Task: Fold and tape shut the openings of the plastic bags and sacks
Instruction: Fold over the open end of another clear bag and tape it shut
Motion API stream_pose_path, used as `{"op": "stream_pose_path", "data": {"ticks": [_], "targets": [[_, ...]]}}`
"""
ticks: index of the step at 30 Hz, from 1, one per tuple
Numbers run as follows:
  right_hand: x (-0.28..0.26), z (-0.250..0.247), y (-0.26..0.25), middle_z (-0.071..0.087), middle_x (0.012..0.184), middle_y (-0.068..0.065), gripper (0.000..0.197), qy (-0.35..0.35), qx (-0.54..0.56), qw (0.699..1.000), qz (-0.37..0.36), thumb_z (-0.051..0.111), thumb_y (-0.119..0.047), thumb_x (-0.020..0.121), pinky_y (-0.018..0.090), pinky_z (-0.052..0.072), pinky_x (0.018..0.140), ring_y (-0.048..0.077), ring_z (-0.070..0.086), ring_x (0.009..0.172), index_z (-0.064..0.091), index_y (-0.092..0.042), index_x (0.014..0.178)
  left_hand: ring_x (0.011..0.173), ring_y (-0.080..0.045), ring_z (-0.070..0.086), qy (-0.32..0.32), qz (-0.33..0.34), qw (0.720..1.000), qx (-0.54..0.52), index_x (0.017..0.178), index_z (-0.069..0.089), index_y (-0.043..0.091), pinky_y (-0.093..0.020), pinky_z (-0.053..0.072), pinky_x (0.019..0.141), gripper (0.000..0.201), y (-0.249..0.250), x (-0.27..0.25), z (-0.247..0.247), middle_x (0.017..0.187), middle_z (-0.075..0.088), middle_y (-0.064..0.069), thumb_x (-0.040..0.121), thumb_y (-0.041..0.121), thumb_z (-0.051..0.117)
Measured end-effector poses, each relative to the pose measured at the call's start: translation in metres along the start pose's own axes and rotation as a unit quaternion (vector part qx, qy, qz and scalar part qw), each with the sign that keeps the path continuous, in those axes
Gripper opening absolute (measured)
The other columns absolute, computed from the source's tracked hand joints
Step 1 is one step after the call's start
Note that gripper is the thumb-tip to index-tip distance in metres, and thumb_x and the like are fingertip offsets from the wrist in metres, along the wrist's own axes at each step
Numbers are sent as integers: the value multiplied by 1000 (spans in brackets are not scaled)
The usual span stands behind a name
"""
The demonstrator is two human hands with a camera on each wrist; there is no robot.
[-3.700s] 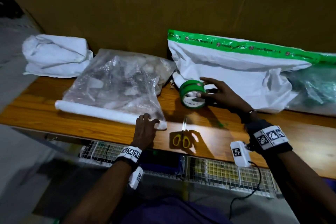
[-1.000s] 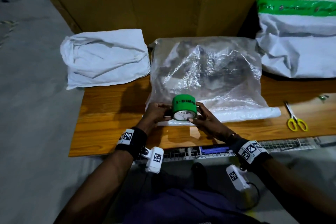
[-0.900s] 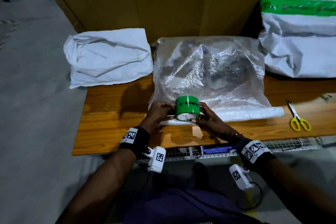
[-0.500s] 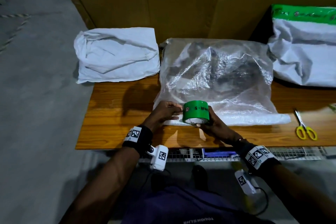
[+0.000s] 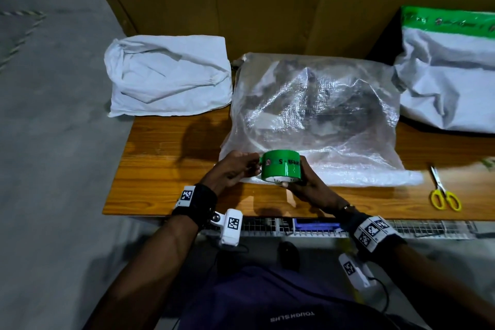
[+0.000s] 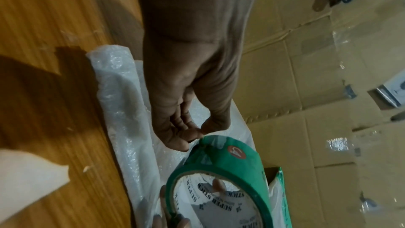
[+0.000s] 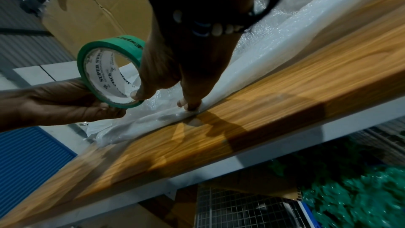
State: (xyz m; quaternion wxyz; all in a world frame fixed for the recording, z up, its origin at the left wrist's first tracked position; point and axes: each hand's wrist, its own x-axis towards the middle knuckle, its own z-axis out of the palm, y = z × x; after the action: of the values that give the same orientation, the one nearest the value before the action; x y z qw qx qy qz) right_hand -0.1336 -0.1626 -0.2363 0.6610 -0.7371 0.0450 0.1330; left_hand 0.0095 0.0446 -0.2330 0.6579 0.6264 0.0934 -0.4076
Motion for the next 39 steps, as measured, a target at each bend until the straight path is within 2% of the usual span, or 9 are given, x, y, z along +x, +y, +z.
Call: {"op": "stream_pose_path", "data": {"ticks": [5,14,19,23,27,32,35,37,39], "targets": [[-1,1,2,55,149,10,68,30,-43,999,-11,66,5,98,35,55,105,21,60,134,29,-11,153,68,-18,59,17,13,999,32,91,66,3,-24,58,56,16,-7,-3,4,80,63,-10,103,13,63],[-1,2,1,53,152,4,69,35,-51,998,-3,69,-5,98,42,51,112,19,55,140,29,-17,153,72,-17,54,32,20,997,61,85,59,9,-21,57,57,19,-8,-4,8,80,53,-11,103,6,59],[2,3,4,55,149,3,66,21,-42,999,-3,69,-6,99,38,53,107,16,58,136,31,-17,152,69,-16,49,36,40,995,87,89,58,5,-22,55,53,17,-12,-6,7,81,50,-11,105,11,57],[7,0,9,56,146,10,68,14,-24,1000,-7,65,-1,100,15,54,76,-1,69,105,27,-16,154,86,-17,63,46,31,996,66,96,59,5,-28,63,67,21,-13,-9,-4,97,61,-10,110,6,44],[11,3,14,54,151,6,73,21,-39,999,-25,72,-13,98,24,56,96,16,58,135,28,-25,156,93,-23,70,64,40,996,42,117,51,-4,-27,64,64,16,-22,-7,-11,117,64,-25,111,7,41],[12,8,19,57,150,3,73,40,-37,998,-28,73,-19,98,29,56,98,20,59,136,29,-31,155,87,-19,71,45,51,998,6,103,62,3,-25,63,69,12,-25,-11,-7,101,71,-15,108,10,53],[13,10,19,55,152,-3,75,35,-33,998,-35,74,-30,97,38,48,111,20,51,144,29,-33,156,82,-21,70,87,80,992,51,91,58,11,-29,62,66,15,-33,-8,-8,92,68,-11,99,5,67],[15,6,22,57,150,1,75,29,-37,998,-29,74,-31,97,33,54,100,20,58,135,29,-34,156,85,-25,69,114,107,984,90,93,59,11,-36,63,71,14,-34,-6,-15,96,68,-10,97,3,70],[16,-1,24,64,140,10,72,44,-31,998,-11,73,-22,99,24,54,72,13,70,95,30,-36,155,89,-26,66,144,138,975,98,100,57,5,-28,63,62,13,-25,-10,-31,100,65,-13,97,-3,67]]}}
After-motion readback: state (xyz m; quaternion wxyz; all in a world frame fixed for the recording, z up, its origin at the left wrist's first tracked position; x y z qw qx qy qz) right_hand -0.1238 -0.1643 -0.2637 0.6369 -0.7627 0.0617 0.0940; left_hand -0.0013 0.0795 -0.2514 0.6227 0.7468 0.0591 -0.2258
